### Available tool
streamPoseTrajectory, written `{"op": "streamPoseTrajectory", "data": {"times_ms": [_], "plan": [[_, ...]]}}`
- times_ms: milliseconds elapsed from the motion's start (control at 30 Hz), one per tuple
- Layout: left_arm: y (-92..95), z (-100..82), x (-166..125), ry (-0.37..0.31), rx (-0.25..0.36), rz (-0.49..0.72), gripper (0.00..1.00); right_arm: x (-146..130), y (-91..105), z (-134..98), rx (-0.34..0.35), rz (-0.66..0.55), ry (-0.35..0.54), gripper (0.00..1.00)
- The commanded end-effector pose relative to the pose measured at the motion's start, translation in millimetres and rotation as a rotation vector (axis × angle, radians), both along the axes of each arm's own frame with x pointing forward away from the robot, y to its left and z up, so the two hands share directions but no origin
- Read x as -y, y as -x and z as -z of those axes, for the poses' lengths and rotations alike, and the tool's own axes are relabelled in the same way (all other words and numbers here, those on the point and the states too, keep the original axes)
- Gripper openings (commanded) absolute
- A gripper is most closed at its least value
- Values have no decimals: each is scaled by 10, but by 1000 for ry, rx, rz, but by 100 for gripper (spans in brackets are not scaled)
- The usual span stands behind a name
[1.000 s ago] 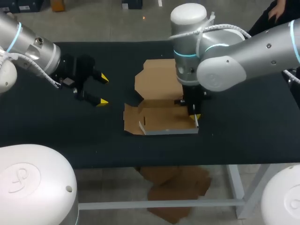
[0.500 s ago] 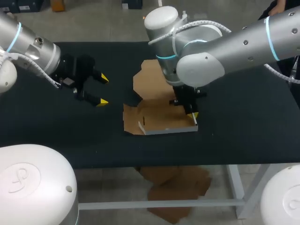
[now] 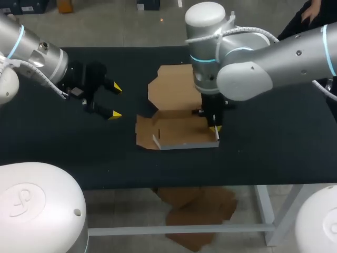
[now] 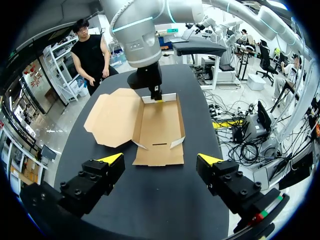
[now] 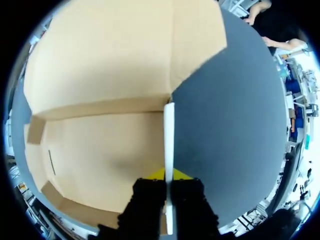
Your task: Assemble the packaging by folding the flat box into shape, placing the metal phone stand inside, and closing the box properly
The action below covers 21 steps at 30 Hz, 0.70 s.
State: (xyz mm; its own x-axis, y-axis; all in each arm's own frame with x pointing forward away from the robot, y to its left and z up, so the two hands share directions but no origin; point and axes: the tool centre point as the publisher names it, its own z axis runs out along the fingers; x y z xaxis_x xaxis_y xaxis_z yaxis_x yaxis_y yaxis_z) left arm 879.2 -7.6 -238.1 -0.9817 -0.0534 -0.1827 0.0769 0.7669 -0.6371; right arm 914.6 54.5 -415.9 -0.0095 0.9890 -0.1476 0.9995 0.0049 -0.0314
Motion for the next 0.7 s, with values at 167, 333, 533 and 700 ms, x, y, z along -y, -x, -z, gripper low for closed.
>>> {"op": "streamPoseTrajectory", "data": {"times_ms": [167, 333, 533, 700], "plan": [[4, -11, -3, -4, -2, 1, 100, 45, 24, 1, 3, -6, -122, 0], [4, -11, -3, -4, -2, 1, 100, 15, 4, -12, 1, -11, -136, 0], [4, -11, -3, -4, -2, 1, 100, -29, -21, -27, 0, -20, -136, 0], [4, -11, -3, -4, -2, 1, 100, -56, -32, -32, -3, -24, -126, 0]]}}
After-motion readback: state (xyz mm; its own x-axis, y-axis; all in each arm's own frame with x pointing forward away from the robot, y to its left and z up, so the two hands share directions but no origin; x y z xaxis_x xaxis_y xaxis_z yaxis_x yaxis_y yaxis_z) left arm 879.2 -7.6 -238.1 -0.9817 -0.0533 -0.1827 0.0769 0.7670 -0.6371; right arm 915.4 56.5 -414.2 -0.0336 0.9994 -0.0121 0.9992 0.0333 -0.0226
